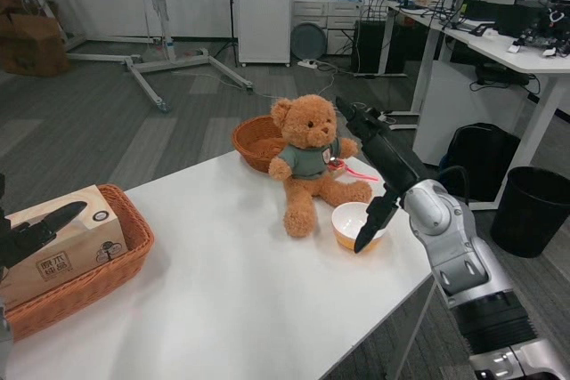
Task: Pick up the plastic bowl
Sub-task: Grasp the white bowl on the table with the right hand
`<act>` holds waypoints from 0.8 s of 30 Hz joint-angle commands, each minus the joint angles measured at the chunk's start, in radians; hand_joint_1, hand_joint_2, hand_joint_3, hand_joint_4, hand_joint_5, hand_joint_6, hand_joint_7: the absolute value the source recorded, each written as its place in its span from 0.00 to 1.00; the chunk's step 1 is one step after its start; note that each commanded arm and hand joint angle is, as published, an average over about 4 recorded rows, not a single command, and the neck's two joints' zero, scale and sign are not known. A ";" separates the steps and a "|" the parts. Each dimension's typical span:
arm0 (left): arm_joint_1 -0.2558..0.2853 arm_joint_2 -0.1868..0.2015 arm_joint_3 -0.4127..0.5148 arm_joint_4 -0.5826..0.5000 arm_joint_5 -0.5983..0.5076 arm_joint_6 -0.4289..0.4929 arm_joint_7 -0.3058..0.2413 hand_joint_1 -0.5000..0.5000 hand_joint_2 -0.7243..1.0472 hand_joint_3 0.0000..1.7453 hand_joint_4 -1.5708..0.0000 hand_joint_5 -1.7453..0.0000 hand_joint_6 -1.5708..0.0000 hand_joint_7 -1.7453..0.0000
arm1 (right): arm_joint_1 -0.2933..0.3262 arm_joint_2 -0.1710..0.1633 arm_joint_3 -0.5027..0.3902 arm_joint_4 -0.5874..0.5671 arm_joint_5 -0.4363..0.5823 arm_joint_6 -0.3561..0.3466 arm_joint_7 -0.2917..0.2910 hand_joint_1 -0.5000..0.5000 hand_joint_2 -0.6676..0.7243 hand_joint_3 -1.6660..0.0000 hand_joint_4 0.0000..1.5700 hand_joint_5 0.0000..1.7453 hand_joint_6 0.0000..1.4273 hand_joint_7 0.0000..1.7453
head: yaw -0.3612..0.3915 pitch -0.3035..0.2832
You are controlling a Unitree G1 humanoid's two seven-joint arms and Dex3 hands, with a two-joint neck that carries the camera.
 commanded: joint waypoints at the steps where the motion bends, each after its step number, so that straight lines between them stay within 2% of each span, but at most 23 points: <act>1: -0.010 -0.001 -0.009 0.019 -0.001 0.000 0.002 0.00 0.65 0.00 1.00 1.00 1.00 1.00 | 0.005 -0.024 0.010 0.040 -0.053 0.037 0.020 0.21 0.64 0.96 0.00 0.00 0.00 0.00 | -0.012 -0.004; 6: -0.019 -0.001 -0.017 0.037 -0.004 0.000 0.002 0.00 0.65 0.00 1.00 1.00 1.00 1.00 | -0.035 -0.053 0.090 0.153 -0.104 0.048 0.031 0.21 0.64 0.99 0.00 0.00 0.00 0.00 | -0.052 -0.025; 10: -0.023 -0.002 -0.021 0.046 -0.006 0.000 0.002 0.00 0.65 0.00 1.00 1.00 1.00 1.00 | -0.108 -0.067 0.193 0.312 -0.117 0.018 0.027 0.21 0.64 1.00 0.00 0.00 0.00 0.00 | -0.073 -0.043; 17: -0.023 -0.009 -0.020 0.049 -0.007 0.000 0.002 0.00 0.65 0.01 1.00 1.00 1.00 1.00 | -0.208 -0.060 0.284 0.476 -0.173 -0.046 -0.015 0.21 0.64 0.99 0.00 0.00 0.00 0.00 | -0.088 -0.049; 20: -0.023 -0.014 -0.022 0.053 -0.007 0.000 0.002 0.00 0.65 0.00 1.00 1.00 1.00 1.00 | -0.257 -0.060 0.340 0.530 -0.210 -0.044 -0.019 0.21 0.64 1.00 0.00 0.00 0.00 0.00 | -0.090 -0.044; 24: -0.023 -0.017 -0.026 0.058 -0.011 0.000 0.002 0.00 0.65 0.00 1.00 1.00 1.00 1.00 | -0.320 -0.058 0.416 0.597 -0.319 -0.021 -0.020 0.21 0.64 1.00 0.00 0.00 0.00 0.00 | -0.088 -0.039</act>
